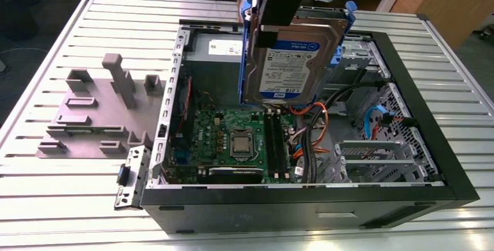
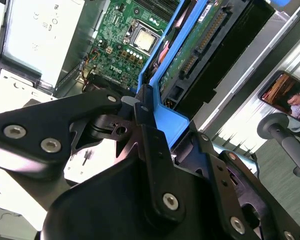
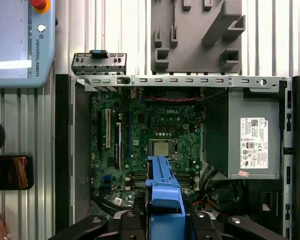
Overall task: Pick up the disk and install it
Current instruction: 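Insert the disk into the insertion slot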
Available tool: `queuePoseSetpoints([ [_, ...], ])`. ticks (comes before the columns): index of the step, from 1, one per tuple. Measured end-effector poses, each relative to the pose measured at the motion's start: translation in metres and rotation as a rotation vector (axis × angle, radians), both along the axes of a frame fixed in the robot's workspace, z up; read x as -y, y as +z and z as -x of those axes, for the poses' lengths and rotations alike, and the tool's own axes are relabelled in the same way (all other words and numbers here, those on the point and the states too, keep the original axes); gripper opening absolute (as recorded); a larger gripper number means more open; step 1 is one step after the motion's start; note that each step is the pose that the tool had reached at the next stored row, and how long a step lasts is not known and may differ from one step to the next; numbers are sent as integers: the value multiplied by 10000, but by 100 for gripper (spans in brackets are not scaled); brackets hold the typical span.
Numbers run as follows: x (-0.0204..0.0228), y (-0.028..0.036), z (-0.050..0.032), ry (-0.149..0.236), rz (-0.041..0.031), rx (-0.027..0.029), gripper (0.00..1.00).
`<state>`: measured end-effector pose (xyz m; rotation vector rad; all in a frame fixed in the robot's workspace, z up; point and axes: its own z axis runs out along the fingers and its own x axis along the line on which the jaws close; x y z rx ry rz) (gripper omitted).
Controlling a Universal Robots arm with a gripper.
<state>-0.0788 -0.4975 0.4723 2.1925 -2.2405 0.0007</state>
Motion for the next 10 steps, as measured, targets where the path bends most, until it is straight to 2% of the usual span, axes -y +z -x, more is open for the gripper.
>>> queuePoseSetpoints([
  [10,0,0,-12,1,0,-1,36],
])
